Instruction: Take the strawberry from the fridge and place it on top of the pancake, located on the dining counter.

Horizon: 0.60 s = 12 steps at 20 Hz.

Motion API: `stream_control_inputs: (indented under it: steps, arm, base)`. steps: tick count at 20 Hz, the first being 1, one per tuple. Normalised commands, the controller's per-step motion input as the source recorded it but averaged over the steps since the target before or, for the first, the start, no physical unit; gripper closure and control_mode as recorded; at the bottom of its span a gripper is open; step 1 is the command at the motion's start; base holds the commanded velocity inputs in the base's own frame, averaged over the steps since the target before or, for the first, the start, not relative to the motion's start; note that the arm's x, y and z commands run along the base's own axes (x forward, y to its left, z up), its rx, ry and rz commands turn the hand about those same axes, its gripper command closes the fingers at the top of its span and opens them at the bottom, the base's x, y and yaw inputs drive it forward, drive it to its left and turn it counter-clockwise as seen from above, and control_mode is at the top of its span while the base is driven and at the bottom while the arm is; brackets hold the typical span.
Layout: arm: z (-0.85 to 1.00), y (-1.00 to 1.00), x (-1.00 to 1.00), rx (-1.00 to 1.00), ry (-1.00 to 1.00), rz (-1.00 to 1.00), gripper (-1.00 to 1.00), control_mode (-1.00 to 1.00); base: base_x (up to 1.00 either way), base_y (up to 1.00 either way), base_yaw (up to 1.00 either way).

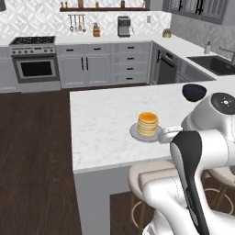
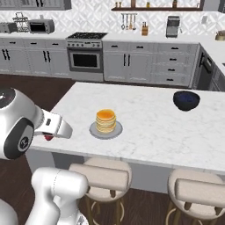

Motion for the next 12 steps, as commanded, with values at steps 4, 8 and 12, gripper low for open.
stream_control_inputs:
  steps: [4, 8, 12]
  arm:
    - [0.01, -0.23, 0.31, 0.00, 0.00, 0.06, 1.00, -1.00]
    - [0.14, -0.30, 0.75, 0.00, 0.00, 0.08, 1.00, -1.00]
    - [0.12, -0.14, 0.96, 0.00, 0.04, 0.04, 1.00, -1.00]
  base:
    - [0.09, -0.07, 0.02]
    - [0.00, 0.00, 0.00]
    - [0.00, 0.00, 0.00]
